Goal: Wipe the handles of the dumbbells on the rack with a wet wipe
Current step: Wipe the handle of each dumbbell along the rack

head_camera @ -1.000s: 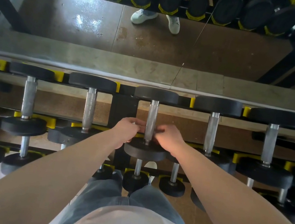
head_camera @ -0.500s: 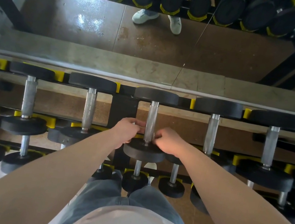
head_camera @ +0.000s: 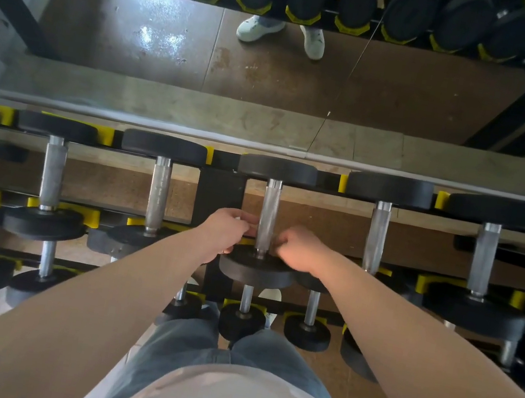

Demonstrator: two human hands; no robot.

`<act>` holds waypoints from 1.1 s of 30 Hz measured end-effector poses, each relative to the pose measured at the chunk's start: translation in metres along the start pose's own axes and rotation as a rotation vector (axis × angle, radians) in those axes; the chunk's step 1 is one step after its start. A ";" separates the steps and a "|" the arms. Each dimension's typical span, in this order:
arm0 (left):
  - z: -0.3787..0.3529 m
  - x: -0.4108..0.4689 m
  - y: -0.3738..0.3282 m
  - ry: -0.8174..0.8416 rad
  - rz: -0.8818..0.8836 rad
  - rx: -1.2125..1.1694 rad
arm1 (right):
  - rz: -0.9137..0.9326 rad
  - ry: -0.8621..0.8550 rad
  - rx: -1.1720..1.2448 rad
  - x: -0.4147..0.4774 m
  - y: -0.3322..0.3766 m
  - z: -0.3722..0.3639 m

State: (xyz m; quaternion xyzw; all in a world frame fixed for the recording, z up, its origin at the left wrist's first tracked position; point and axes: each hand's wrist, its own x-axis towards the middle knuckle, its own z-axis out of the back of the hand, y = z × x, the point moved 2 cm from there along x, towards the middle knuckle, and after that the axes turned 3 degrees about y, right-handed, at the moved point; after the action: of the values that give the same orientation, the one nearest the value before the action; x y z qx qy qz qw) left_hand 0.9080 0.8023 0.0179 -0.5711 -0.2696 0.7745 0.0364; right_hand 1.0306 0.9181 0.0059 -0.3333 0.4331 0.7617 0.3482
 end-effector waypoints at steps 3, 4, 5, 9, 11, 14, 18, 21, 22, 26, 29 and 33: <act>0.000 0.001 0.000 0.008 -0.001 -0.006 | -0.034 -0.005 0.151 0.004 -0.005 0.000; 0.000 0.002 0.000 0.008 0.002 -0.005 | -0.037 -0.060 0.303 0.008 -0.004 0.004; 0.000 0.001 0.001 0.009 0.006 -0.002 | -0.029 -0.114 0.506 0.011 -0.002 0.010; -0.001 0.000 0.001 0.023 -0.008 0.007 | 0.054 -0.161 1.079 0.030 0.010 0.030; -0.001 -0.002 0.001 0.017 -0.015 0.007 | 0.036 -0.134 0.655 0.030 0.008 0.029; -0.003 -0.004 -0.001 0.002 -0.023 -0.004 | 0.006 0.146 0.158 0.025 -0.006 0.016; -0.005 -0.006 -0.002 -0.011 -0.024 -0.001 | -0.010 0.271 0.251 0.026 -0.011 0.018; -0.005 -0.006 -0.002 -0.021 -0.016 0.008 | 0.012 0.064 0.735 0.036 -0.005 0.031; -0.006 -0.006 -0.003 -0.027 -0.013 0.008 | 0.031 0.016 0.891 0.039 -0.003 0.035; -0.008 -0.009 -0.004 -0.041 -0.006 0.016 | 0.059 0.062 0.724 0.038 -0.008 0.033; -0.010 -0.010 -0.005 -0.046 -0.013 0.020 | 0.088 0.244 0.112 0.033 -0.016 0.017; -0.011 -0.012 -0.006 -0.052 -0.002 0.032 | 0.099 0.212 0.182 0.034 -0.014 0.018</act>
State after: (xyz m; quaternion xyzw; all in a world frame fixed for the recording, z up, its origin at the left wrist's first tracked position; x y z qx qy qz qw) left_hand 0.9202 0.8074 0.0285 -0.5496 -0.2589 0.7933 0.0393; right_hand 1.0197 0.9478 -0.0201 -0.3569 0.5508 0.6960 0.2912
